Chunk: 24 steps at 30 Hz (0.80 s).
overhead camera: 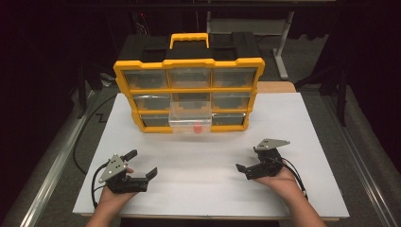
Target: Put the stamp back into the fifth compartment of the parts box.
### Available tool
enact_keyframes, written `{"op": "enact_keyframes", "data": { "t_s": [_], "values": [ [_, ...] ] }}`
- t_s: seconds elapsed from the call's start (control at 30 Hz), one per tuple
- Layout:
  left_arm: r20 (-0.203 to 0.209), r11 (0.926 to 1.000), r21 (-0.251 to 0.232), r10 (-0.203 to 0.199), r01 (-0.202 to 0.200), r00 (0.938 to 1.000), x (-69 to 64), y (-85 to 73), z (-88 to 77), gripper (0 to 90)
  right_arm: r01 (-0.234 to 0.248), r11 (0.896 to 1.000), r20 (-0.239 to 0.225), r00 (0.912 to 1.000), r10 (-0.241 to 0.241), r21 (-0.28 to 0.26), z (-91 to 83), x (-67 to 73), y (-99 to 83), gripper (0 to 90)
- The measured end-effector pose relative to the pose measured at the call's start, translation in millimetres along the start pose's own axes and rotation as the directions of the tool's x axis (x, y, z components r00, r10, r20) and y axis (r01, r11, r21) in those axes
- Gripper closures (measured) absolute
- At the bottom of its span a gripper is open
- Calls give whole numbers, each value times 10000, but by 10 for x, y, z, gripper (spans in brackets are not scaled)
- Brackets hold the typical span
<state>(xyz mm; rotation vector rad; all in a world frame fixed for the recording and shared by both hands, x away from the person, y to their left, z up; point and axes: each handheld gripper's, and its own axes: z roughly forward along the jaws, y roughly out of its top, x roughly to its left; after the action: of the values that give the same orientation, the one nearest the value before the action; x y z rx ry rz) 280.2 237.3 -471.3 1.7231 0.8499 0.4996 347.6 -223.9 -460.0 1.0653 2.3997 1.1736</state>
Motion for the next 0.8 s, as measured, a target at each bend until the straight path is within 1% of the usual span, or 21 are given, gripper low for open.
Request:
{"op": "enact_keyframes", "data": {
  "t_s": [0.03, 0.1, 0.17, 0.2, 0.3, 0.37, 0.43, 0.47, 0.5, 0.53, 0.6, 0.63, 0.67, 0.77, 0.8],
  "values": [
    [-29, 10000, 25, 21, -21, 10000, 1, -1, 2, 3, -105, 9991, 79, 9999, 108, -412, -25, 11, -26, 0],
    [-42, 10000, 76, 8, -8, 10000, 3, -2, 6, 3, -208, 9952, 162, 9996, 224, -954, -68, 26, -60, 0],
    [-54, 10000, 35, 11, -11, 10000, 0, 1, 6, 3, -331, 9862, 253, 9990, 377, -1622, -125, 38, -102, 0],
    [-66, 10000, 22, 20, -20, 10000, 0, 2, 3, 3, -446, 9815, 252, 9984, 502, -1864, -157, 42, -119, 0],
    [-103, 10000, -26, -30, 29, 9999, 8, 7, -13, 3, -625, 9622, 287, 9969, 726, -2652, -267, 47, -173, 0],
    [-119, 10000, -65, -66, 66, 9999, 18, 9, -22, 3, -717, 9460, 352, 9956, 872, -3160, -353, 43, -226, 0],
    [-98, 9999, -6, -125, 125, 9999, 26, 8, -20, 3, -790, 9318, 524, 9932, 1041, -3542, -434, 24, -314, 0],
    [-76, 9999, 37, -133, 134, 9999, 29, 8, -17, 3, -852, 9251, 527, 9923, 1125, -3700, -462, 8, -359, 0],
    [-126, 9999, 26, -124, 125, 9998, 28, 9, -15, 3, -910, 9221, 570, 9910, 1210, -3760, -477, -8, -390, 0],
    [-172, 9999, -7, -120, 120, 9998, 25, 11, -13, 3, -973, 9209, 499, 9909, 1251, -3775, -481, -29, -406, 0],
    [-308, 9999, -33, -120, 119, 9995, 22, 13, -12, 3, -1032, 9229, 444, 9907, 1286, -3708, -463, -53, -405, 0],
    [-378, 9999, -17, -131, 131, 9992, 23, 12, -11, 3, -996, 9235, 412, 9915, 1235, -3705, -447, -51, -394, 0],
    [-429, 9998, -9, -180, 180, 9989, 25, 11, -10, 3, -926, 9261, 425, 9923, 1160, -3658, -436, -40, -382, 0],
    [-501, 9997, 66, -228, 232, 9985, 25, 9, -9, 3, -649, 9271, 505, 9947, 897, -3691, -425, 4, -361, 0],
    [-527, 9997, 97, -221, 226, 9984, 24, 8, -8, 3, -590, 9297, 543, 9949, 844, -3634, -430, 16, -361, 0]
  ]
}}
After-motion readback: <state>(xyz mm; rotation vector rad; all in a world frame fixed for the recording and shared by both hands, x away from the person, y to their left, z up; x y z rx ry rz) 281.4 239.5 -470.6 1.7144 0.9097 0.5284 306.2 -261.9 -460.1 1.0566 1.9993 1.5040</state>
